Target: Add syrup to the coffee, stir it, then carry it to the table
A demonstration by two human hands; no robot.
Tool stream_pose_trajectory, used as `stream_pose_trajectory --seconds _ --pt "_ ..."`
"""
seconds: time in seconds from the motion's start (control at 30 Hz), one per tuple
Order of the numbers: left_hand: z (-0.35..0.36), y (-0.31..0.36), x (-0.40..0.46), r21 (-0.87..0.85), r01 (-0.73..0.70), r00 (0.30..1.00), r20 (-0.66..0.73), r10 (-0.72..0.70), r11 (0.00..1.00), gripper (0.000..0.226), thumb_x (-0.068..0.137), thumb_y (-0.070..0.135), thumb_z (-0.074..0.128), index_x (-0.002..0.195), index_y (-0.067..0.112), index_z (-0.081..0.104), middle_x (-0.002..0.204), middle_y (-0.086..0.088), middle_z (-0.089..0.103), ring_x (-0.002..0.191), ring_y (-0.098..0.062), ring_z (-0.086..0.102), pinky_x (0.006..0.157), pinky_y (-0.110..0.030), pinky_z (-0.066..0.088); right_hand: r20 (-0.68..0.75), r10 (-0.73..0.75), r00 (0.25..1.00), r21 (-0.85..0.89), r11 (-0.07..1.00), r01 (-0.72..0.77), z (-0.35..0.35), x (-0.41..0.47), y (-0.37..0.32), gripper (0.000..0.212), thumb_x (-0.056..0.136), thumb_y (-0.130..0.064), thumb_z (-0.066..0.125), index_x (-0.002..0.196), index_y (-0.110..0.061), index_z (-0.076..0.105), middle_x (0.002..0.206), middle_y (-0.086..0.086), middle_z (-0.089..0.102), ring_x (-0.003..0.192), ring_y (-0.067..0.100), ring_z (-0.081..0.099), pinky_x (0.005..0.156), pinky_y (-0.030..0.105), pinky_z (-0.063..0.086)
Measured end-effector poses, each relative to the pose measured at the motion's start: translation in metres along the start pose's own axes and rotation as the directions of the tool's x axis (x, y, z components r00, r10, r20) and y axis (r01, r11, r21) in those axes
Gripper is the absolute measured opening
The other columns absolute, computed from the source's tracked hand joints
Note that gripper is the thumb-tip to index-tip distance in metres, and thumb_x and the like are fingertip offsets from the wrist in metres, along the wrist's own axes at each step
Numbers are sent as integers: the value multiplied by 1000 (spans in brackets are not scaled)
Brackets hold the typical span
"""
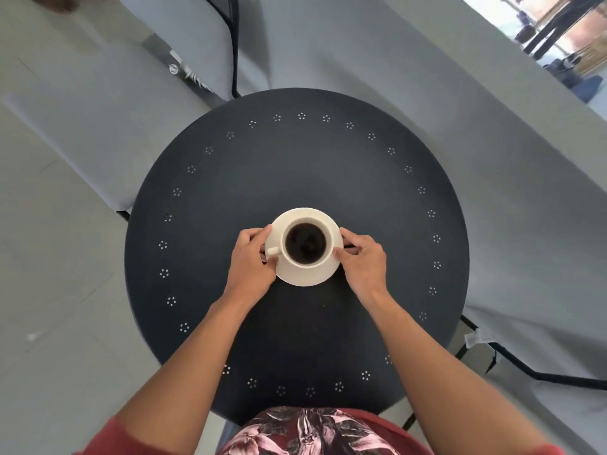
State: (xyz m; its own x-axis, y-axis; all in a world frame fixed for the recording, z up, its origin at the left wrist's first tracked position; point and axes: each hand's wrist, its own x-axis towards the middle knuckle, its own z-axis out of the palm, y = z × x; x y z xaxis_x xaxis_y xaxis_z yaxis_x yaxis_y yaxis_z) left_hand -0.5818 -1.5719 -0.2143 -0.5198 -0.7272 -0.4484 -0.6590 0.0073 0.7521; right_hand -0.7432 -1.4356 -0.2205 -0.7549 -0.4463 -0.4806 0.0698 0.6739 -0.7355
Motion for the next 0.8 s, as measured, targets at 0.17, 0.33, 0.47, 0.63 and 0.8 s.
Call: stream_pose_trajectory --seconds 0.17,0.33,0.47,0.63,0.8 --pt "3 1 10 32 -31 999 -27 32 999 61 93 2 65 149 19 47 125 12 42 105 -13 53 93 -24 48 -5 -9 1000 0 1000 9 5 12 -5 44 90 -8 75 132 -20 72 116 -4 66 84 -2 67 82 5 52" --pt "5 -5 15 63 -51 998 -34 53 997 63 91 0 64 149 20 49 128 9 43 120 -17 49 103 -37 50 -19 -6 1000 -1 1000 6 8 14 -8 43 90 -7 76 131 -19 72 114 -4 66 83 -1 67 74 1 48" --pt "4 -8 18 89 -49 998 -20 51 995 63 92 3 65 149 21 48 130 9 43 126 -20 46 106 -43 48 -18 -10 1000 3 1000 10 8 15 -8 44 90 -5 77 131 -18 72 113 -2 66 82 1 67 74 -5 45" --pt "4 -9 18 103 -59 998 -13 61 993 62 93 5 63 150 21 46 133 7 43 127 -21 47 107 -44 48 -23 -11 1000 7 1000 11 8 11 -8 43 91 -7 75 131 -22 72 111 -1 66 81 2 66 73 -5 43" --pt "-1 -4 1 112 -24 999 -34 28 993 57 99 3 48 153 16 36 146 3 37 139 -16 32 115 -30 32 6 4 1000 1 1000 -4 0 5 -11 31 94 -18 71 125 -21 75 107 -4 72 86 3 69 85 10 52"
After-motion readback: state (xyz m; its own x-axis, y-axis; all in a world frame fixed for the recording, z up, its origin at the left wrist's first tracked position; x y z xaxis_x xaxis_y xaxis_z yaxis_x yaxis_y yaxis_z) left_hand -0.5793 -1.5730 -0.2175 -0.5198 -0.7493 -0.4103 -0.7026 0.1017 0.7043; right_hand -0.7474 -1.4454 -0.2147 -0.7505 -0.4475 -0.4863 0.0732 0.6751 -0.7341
